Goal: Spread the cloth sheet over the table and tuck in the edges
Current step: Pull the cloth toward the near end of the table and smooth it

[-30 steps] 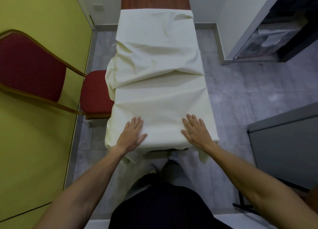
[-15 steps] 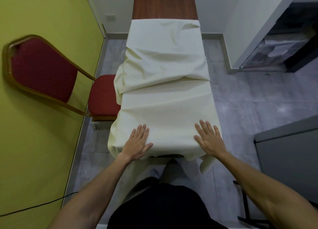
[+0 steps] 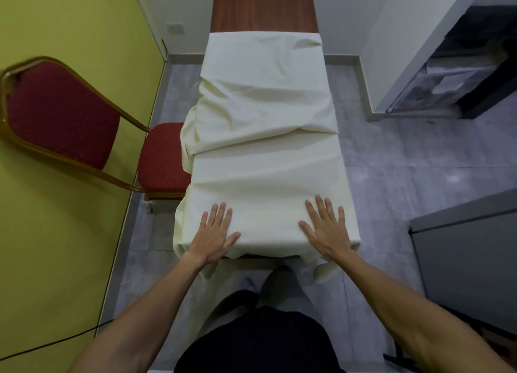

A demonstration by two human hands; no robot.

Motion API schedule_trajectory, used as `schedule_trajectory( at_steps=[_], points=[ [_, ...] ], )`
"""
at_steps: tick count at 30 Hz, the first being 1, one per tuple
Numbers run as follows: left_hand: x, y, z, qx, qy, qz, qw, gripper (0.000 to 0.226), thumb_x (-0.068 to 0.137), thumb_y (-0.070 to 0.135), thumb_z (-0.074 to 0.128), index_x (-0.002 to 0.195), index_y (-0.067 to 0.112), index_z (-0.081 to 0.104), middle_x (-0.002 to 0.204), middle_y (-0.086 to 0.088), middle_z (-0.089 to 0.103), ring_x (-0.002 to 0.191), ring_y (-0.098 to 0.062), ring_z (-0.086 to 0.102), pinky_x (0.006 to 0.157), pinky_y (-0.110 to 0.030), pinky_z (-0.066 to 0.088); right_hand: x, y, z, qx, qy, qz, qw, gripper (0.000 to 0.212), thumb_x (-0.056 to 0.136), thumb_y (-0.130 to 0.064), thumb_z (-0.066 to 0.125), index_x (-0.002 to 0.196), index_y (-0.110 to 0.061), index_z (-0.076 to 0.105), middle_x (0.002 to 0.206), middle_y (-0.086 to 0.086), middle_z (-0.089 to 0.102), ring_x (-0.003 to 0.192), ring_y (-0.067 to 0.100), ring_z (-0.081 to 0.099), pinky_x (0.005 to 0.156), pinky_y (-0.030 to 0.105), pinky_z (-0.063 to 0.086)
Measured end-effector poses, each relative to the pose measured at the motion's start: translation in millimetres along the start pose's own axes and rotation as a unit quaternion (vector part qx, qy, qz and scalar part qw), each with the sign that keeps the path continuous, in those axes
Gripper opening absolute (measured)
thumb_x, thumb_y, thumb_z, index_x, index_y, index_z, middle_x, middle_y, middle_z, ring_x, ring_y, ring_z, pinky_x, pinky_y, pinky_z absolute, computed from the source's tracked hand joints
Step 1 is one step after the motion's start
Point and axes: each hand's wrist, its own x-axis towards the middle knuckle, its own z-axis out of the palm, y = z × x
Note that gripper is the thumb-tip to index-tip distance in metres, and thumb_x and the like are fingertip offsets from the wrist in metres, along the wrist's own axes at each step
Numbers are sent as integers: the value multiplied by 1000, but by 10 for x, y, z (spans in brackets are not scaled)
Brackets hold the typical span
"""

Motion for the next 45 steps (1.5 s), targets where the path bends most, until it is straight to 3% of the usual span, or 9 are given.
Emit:
schedule_trajectory(
  at_steps=[9, 17, 21, 26, 31, 36, 41, 45],
  points=[
    [-27, -6, -266, -23, 4, -1, 1000, 78, 98, 62, 17, 157, 14, 1, 164, -11, -8, 151, -27, -10, 119, -41, -7, 34, -137, -179, 38, -16, 27, 999, 79, 96, -72, 9, 158, -28, -9, 166, 3, -18, 153, 25, -14, 123, 54, -6],
    [212, 12, -646, -22, 20, 10, 999, 92, 84, 73, -1, 157, 16, 5, 165, -8, -4, 152, -25, -7, 120, -40, -5, 190, -122, -624, 107, 28, 43, 993, 95, 83, -82, -4, 160, -27, 5, 168, 5, -5, 154, 25, -8, 124, 51, -5],
    [441, 171, -817, -6, 30, 23, 999, 91, 86, 72, 0, 157, 15, 4, 165, -8, -4, 152, -26, -8, 121, -42, -2, 215, 146, -763, 69, 13, 45, 996, 90, 87, -76, 2, 160, -23, 9, 168, 9, 2, 155, 28, -1, 122, 52, 1],
    [846, 616, -922, 8, 27, 50, 998, 85, 92, 68, 9, 157, 14, 5, 165, -9, -5, 152, -26, -7, 121, -41, -4, 282, 742, -1020, 28, 19, 14, 999, 102, 81, -81, -11, 158, -20, 16, 166, 12, 14, 152, 31, 11, 121, 54, 11],
    [1401, 1399, -953, -3, 30, 67, 997, 102, 82, 78, -9, 157, 12, 10, 165, -11, 2, 152, -28, -1, 123, -43, 2, 365, 1592, -1240, 44, -3, 12, 999, 114, 74, -85, -17, 158, -17, 17, 166, 12, 14, 153, 34, 10, 121, 54, 10],
    [2058, 2495, -1053, -41, 35, 57, 997, 106, 80, 81, -8, 156, 10, 15, 165, -11, 7, 152, -29, 3, 122, -45, 6, 617, 2537, -1464, 66, -19, 11, 998, 110, 78, -87, -10, 157, -17, 22, 164, 11, 20, 150, 33, 17, 120, 51, 20],
    [2672, 3358, -1179, -56, 43, 37, 997, 107, 79, 81, -6, 156, 10, 12, 165, -11, 7, 152, -28, 3, 122, -45, 4, 884, 3290, -1915, 80, 18, -16, 996, 72, 100, -62, 31, 154, -14, 29, 160, 11, 30, 147, 28, 27, 118, 47, 26],
    [3059, 3688, -1295, -30, 59, 42, 997, 113, 75, 80, -18, 155, 9, 17, 162, -14, 16, 150, -29, 12, 121, -44, 7, 1190, 3746, -2217, 107, 42, -21, 993, 89, 90, -77, 19, 152, -14, 35, 157, 11, 36, 145, 26, 32, 117, 47, 29]
  ],
)
